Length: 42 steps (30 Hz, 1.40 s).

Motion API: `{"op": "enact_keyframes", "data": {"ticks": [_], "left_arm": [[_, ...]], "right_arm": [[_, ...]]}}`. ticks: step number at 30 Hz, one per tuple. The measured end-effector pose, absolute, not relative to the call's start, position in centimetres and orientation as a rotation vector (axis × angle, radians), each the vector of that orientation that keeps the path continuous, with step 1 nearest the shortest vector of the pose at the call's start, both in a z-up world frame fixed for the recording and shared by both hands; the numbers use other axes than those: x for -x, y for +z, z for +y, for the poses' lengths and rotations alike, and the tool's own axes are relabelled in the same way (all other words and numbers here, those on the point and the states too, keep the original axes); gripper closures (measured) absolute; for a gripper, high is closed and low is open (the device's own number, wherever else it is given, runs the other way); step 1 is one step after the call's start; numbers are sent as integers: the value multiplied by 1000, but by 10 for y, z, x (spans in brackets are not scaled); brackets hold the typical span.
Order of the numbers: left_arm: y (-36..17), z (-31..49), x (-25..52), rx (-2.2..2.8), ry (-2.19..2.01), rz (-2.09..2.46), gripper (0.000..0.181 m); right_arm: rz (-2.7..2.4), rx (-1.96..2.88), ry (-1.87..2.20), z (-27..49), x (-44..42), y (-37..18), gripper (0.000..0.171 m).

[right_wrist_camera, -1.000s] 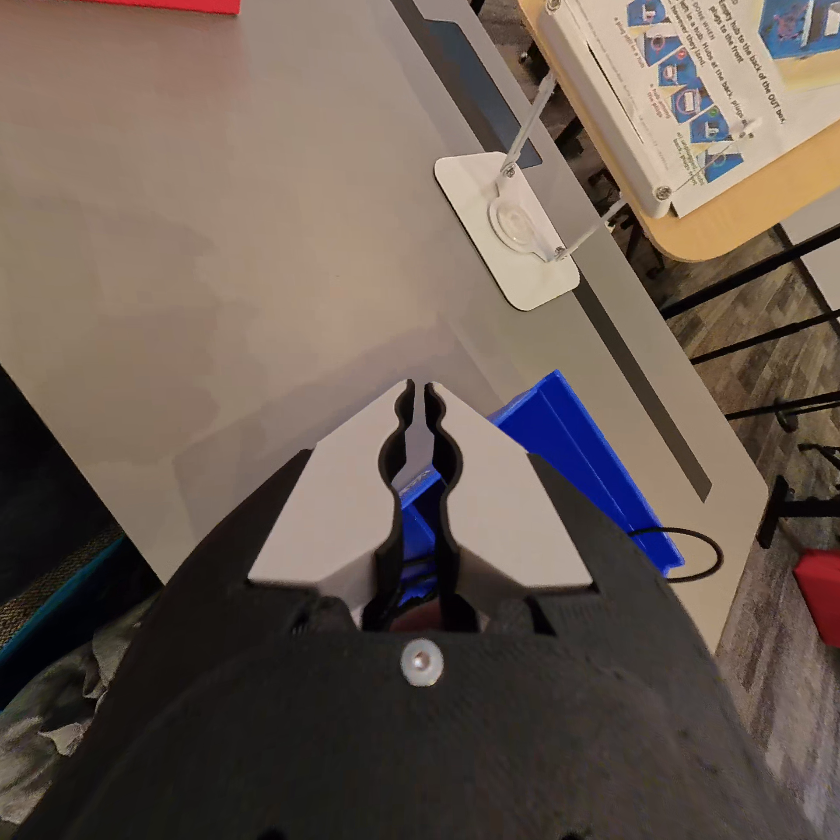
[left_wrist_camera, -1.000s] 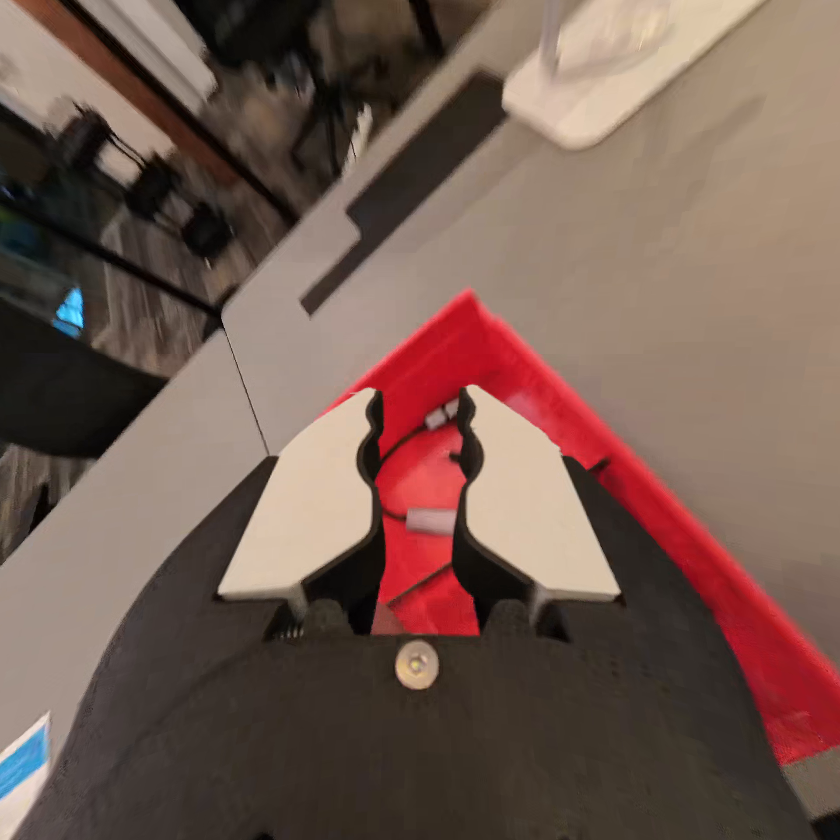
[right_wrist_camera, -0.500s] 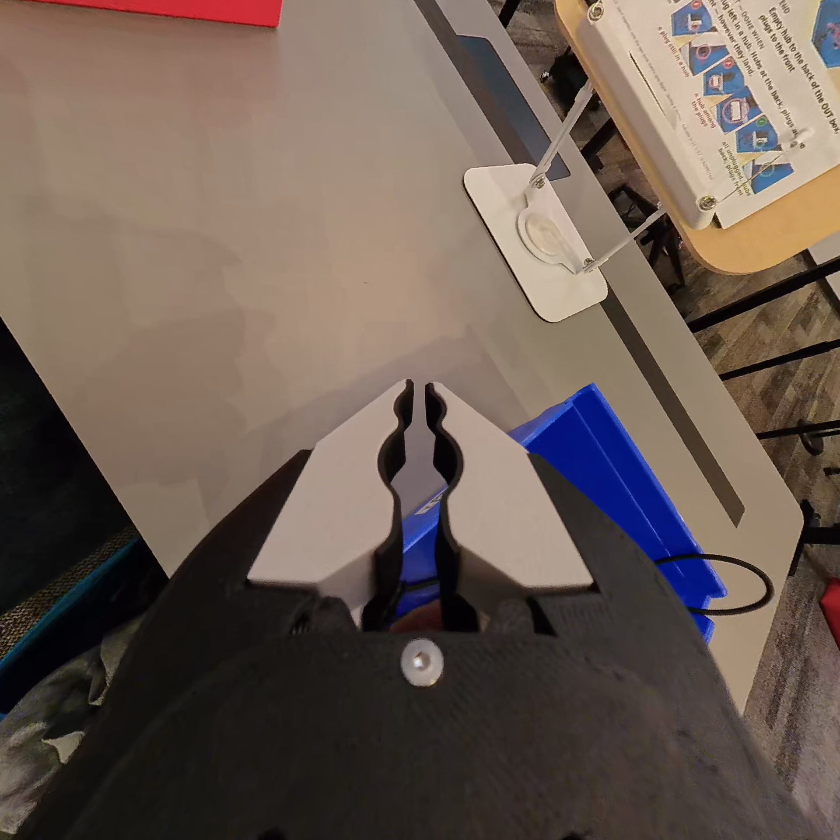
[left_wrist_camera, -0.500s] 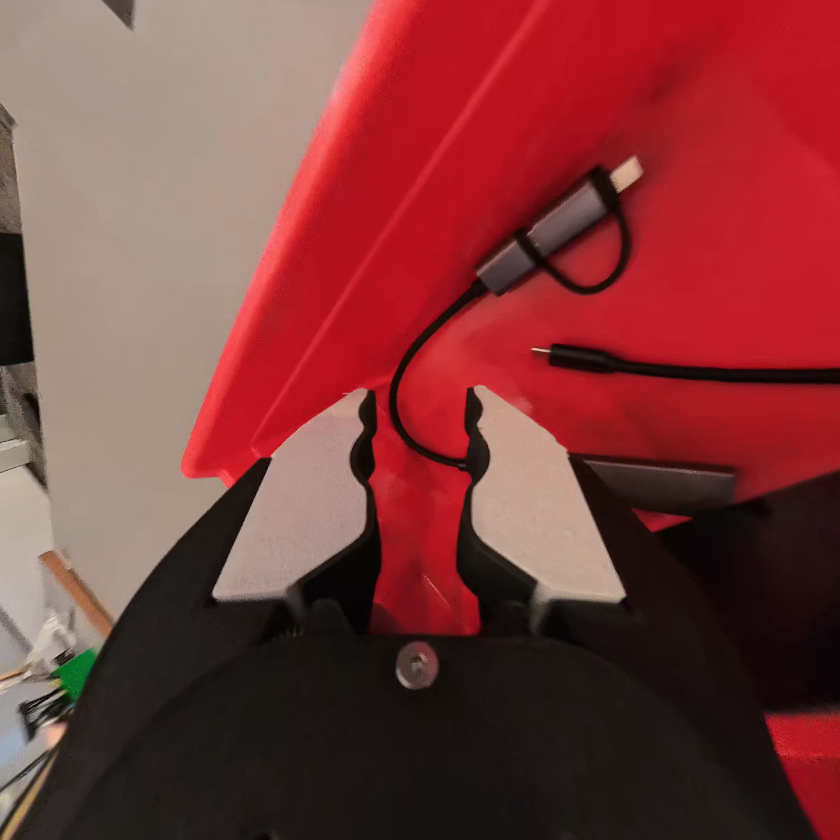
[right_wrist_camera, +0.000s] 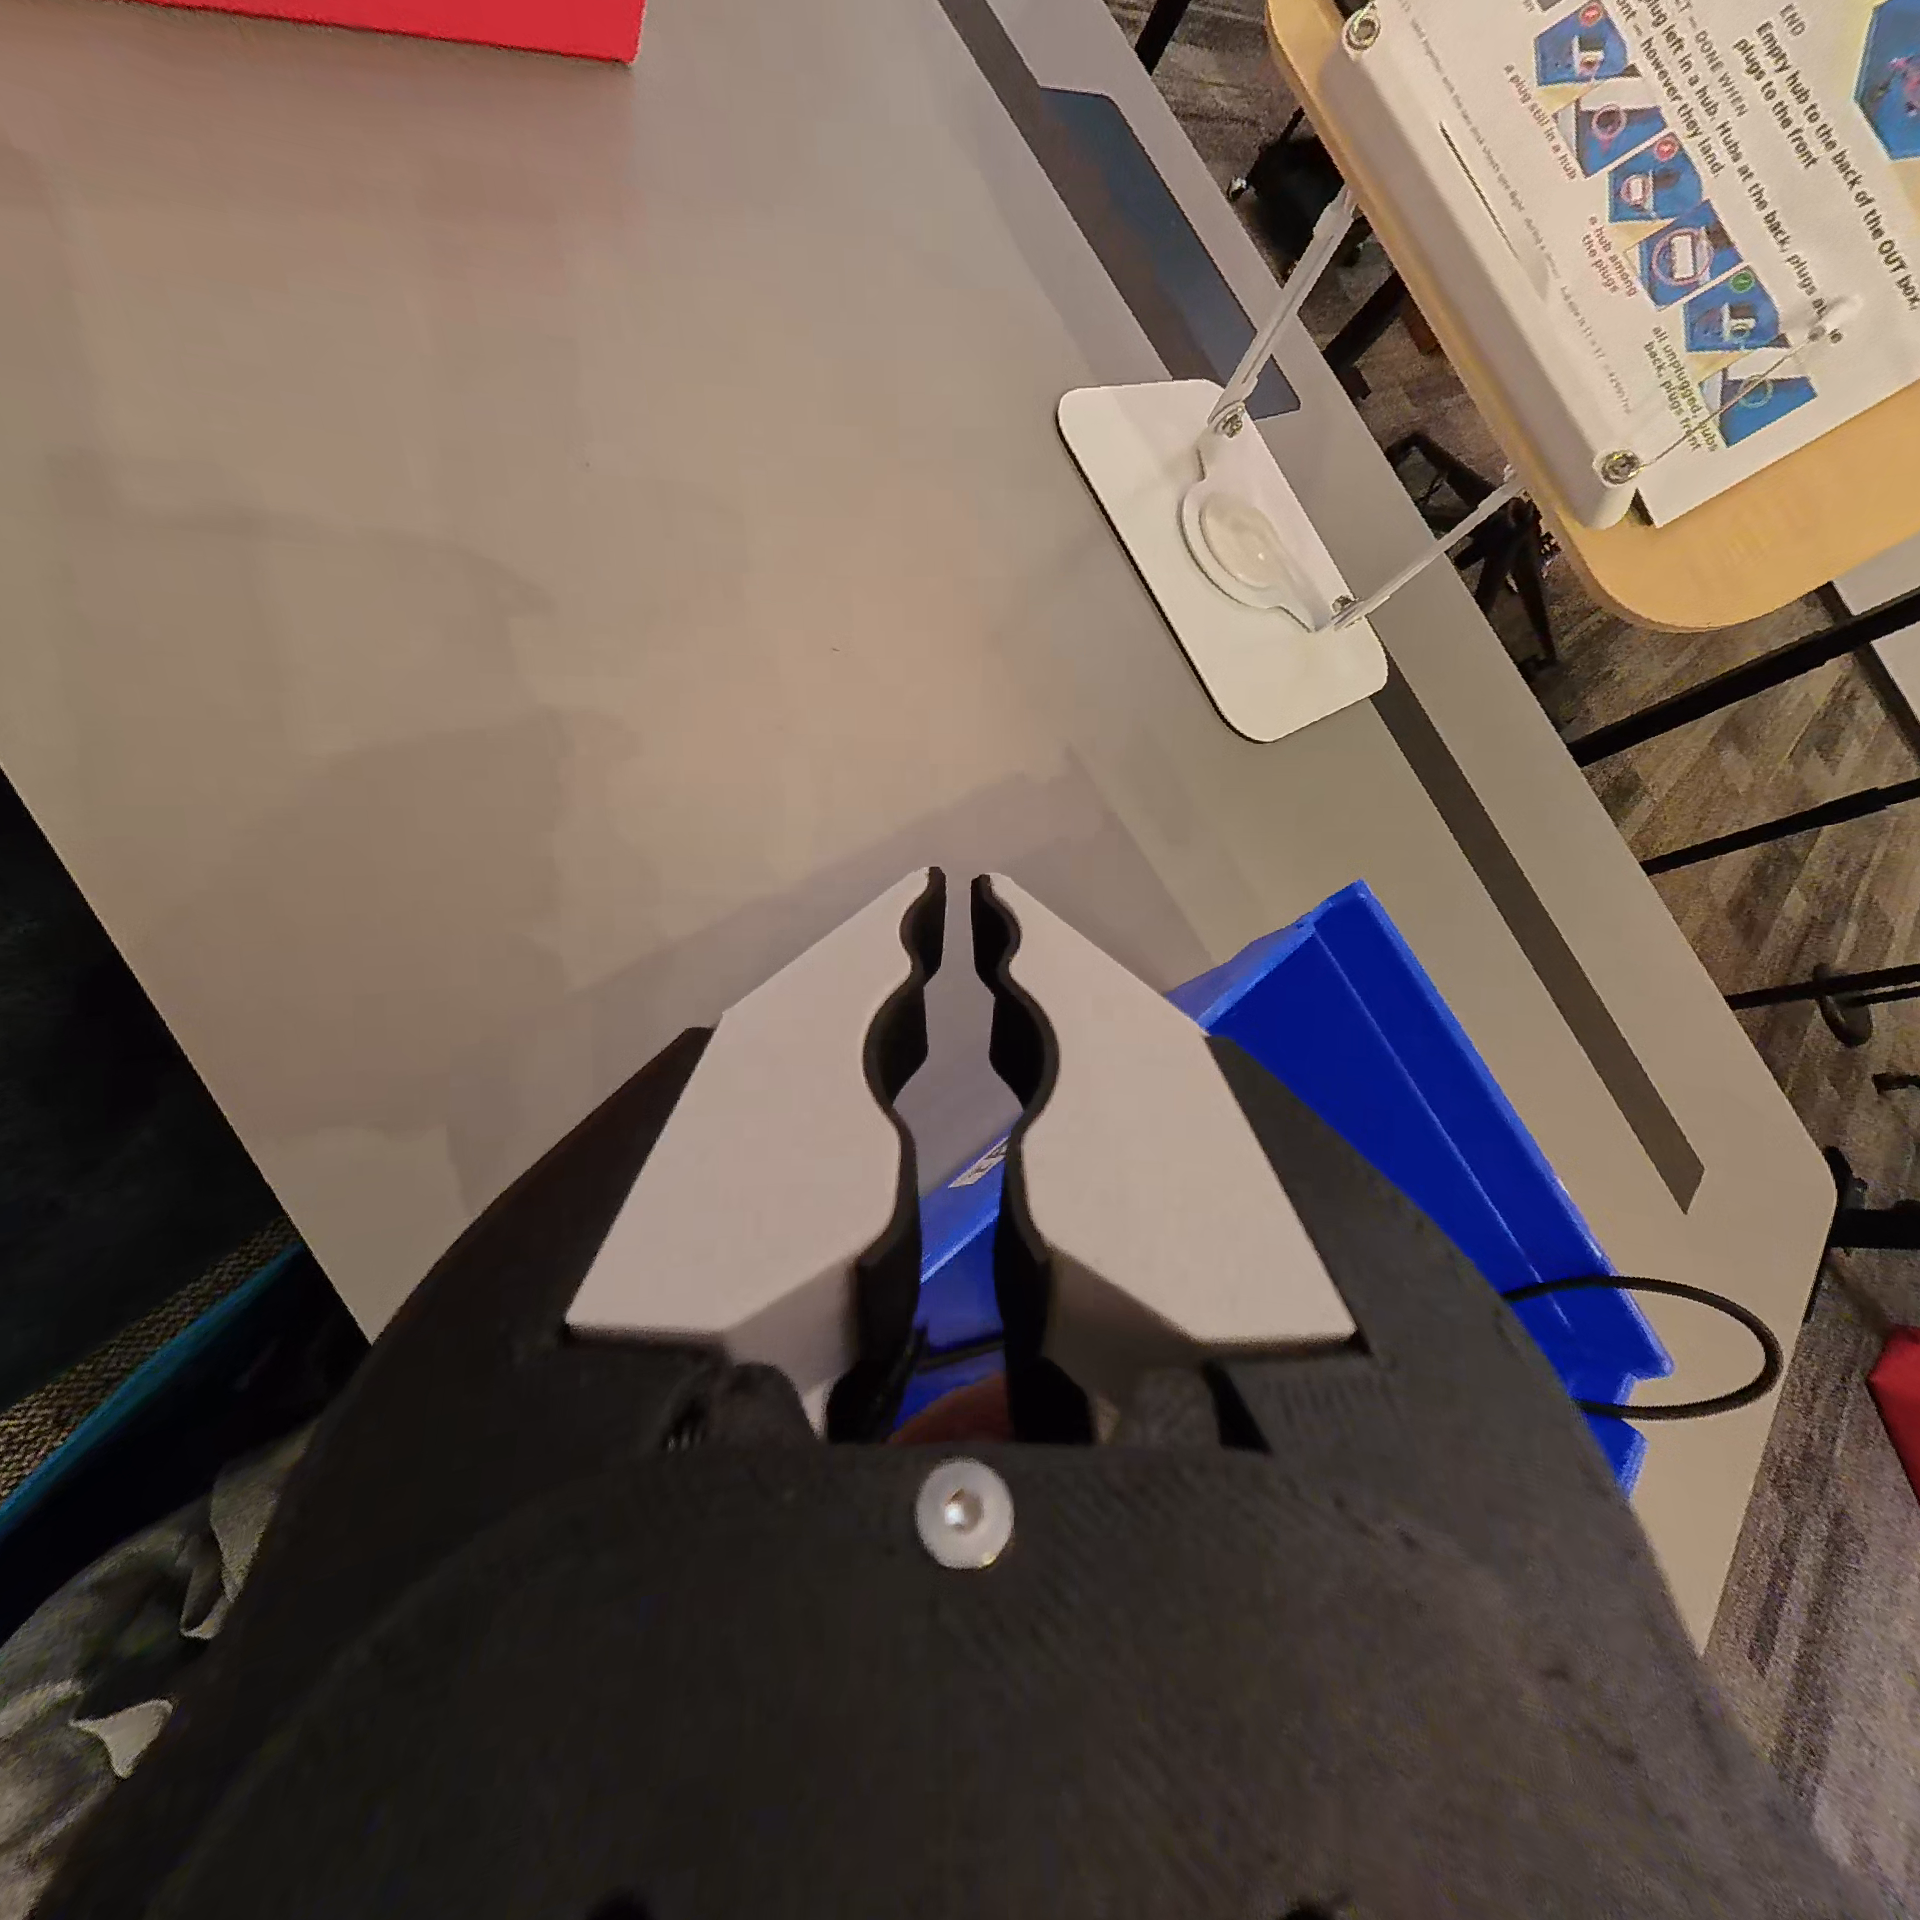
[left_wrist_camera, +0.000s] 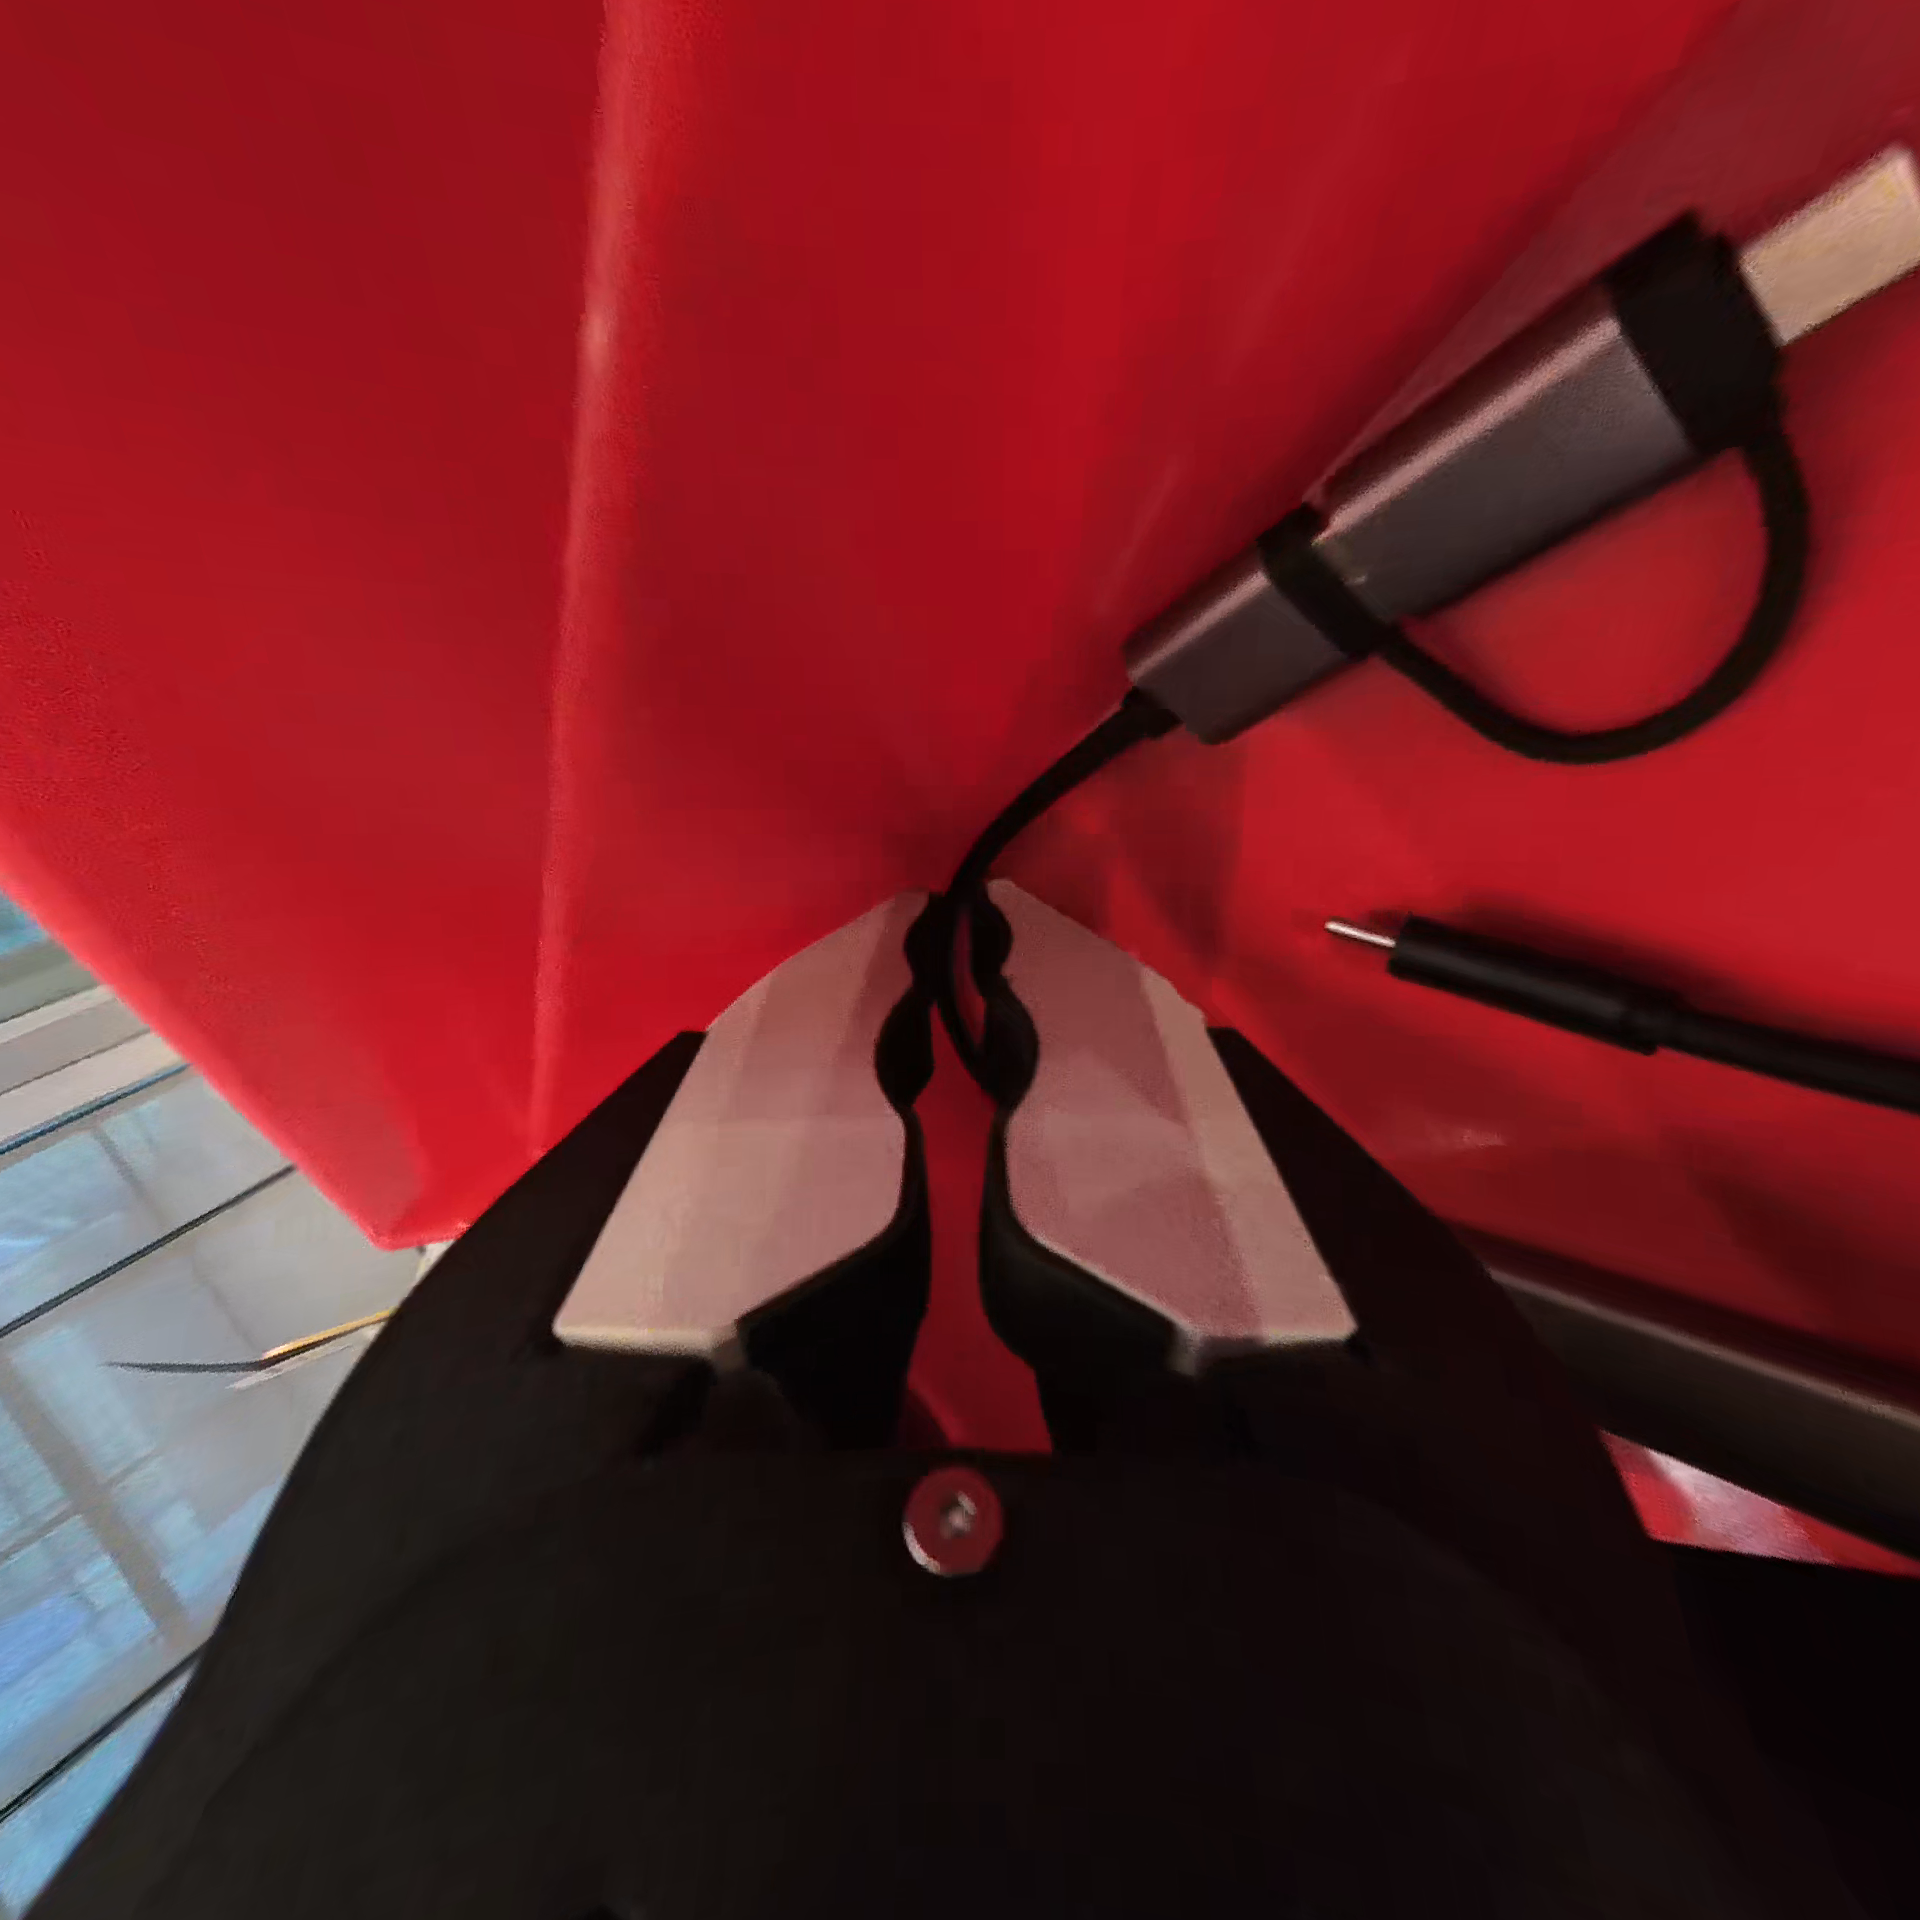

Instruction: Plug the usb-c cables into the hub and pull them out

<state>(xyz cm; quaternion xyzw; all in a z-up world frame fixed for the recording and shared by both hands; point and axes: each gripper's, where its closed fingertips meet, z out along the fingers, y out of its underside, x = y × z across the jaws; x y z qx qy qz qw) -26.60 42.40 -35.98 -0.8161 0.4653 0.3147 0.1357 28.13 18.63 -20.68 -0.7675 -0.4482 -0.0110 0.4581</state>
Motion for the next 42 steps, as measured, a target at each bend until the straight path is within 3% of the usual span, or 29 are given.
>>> {"op": "enact_keyframes", "data": {"ticks": [9, 28, 34, 38, 40, 42], "left_arm": [[-337, 426, 263, 2263, 920, 1311, 179], [-235, 416, 250, 1968, 941, 1148, 181], [-237, 413, 247, 1986, 933, 1184, 181], [-269, 407, 248, 2148, 806, 1261, 181], [-288, 408, 252, 2233, 760, 1292, 155], [-308, 407, 251, 2308, 684, 1344, 143]], "right_arm": [[-1096, 1881, -33, 185, -283, -204, 169], [-1097, 1846, -28, 180, -274, -195, 169], [-1100, 1847, -29, 178, -273, -195, 169], [-1102, 1853, -25, 176, -275, -197, 169], [-1102, 1854, -23, 176, -275, -197, 169], [-1100, 1854, -20, 175, -275, -198, 169]]}}
